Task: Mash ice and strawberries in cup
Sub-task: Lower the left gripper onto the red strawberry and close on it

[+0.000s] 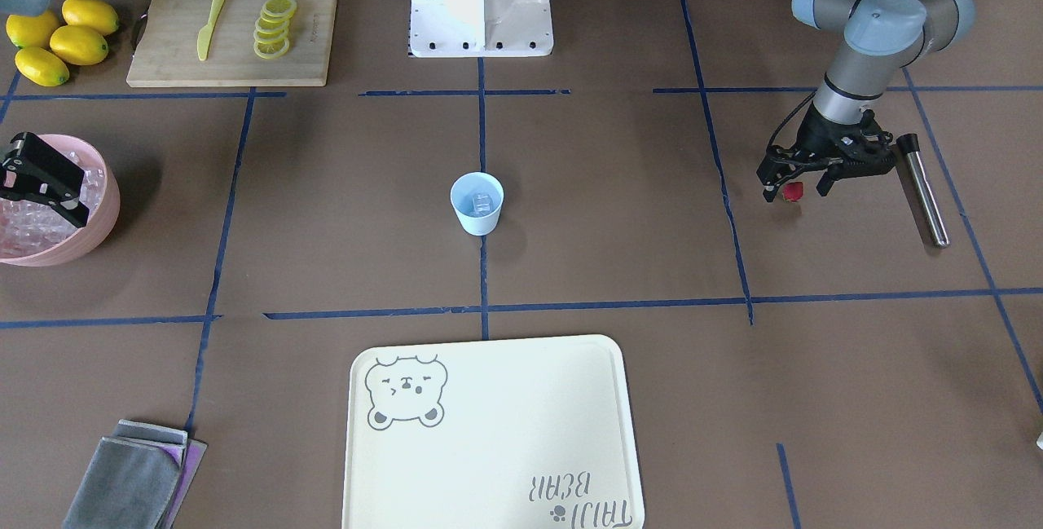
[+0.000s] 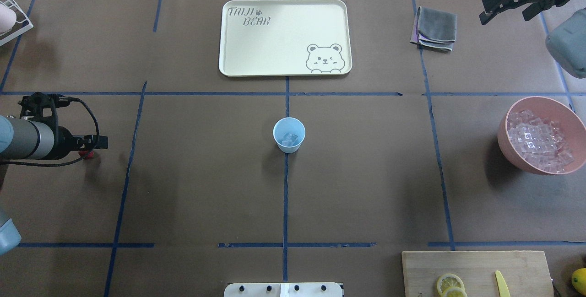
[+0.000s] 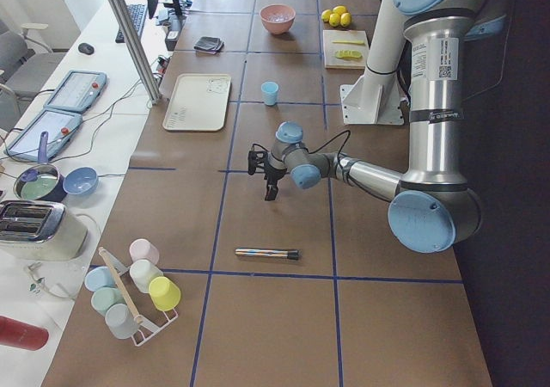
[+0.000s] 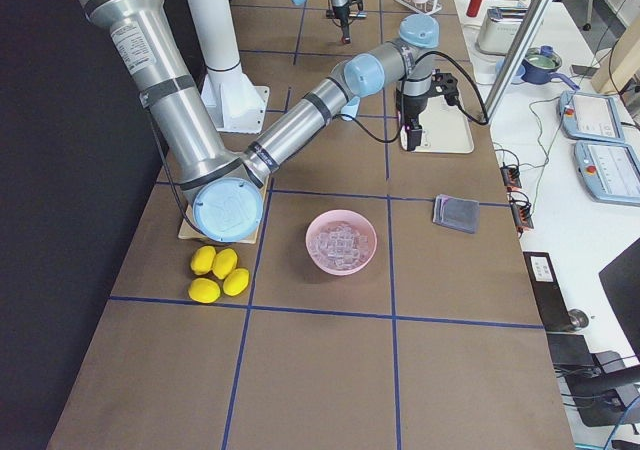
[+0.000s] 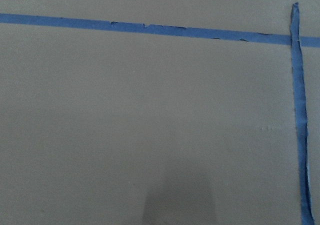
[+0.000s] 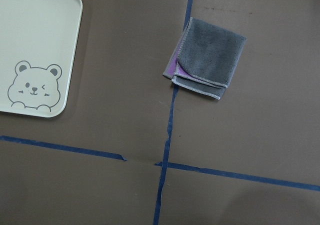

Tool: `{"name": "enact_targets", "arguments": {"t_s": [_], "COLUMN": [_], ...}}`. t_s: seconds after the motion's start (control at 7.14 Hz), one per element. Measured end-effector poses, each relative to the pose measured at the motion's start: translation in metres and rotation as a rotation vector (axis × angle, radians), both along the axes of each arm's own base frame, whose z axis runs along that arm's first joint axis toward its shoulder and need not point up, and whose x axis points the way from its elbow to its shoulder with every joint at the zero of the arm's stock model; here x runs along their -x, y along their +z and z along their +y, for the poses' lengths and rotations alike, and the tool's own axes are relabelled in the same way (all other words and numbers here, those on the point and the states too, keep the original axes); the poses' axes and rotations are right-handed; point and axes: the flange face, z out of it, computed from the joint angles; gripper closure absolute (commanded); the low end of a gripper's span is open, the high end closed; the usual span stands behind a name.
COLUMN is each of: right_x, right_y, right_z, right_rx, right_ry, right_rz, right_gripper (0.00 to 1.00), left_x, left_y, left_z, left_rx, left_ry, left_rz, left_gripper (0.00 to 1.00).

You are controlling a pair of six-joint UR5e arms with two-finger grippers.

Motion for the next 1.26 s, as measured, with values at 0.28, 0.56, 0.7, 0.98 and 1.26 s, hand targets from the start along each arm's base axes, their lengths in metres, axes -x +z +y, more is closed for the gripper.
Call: {"name": "enact_targets", "arguments": {"t_s": [0.28, 0.56, 0.7, 0.98, 1.26], "right_x": [-0.0005, -0.0005, -0.0001, 0.0008, 0.0021], "right_y": [0.0002, 0.0006, 0.0009, 0.0009, 0.0009], "right_z": [0.0001, 0.0001, 0.0001, 0.0002, 0.0004], "right_rx": [0.000, 0.003, 0.004, 0.005, 0.005], "right_ry": [0.001, 0.004, 0.005, 0.006, 0.004], "right_rz": [0.000, 0.000, 0.000, 0.001, 0.001], "right_gripper": [0.00, 0.00, 0.00, 0.00, 0.00], "left_x": [-0.0007, -0.0010, -0.0017, -0.0050, -0.0074], "left_y": [0.0019, 0.0024, 0.0031, 0.0064, 0.0085], "left_z": [0.0006, 0.0009, 0.0018, 0.0042, 0.0055], "left_rx": [0.006, 0.010, 0.012, 0.016, 0.019], "left_ry": [0.002, 0.004, 0.007, 0.015, 0.022], "left_rz": [-0.002, -0.003, -0.004, -0.009, -0.012], "left_gripper": [0.04, 0.05, 0.06, 0.08, 0.11]}}
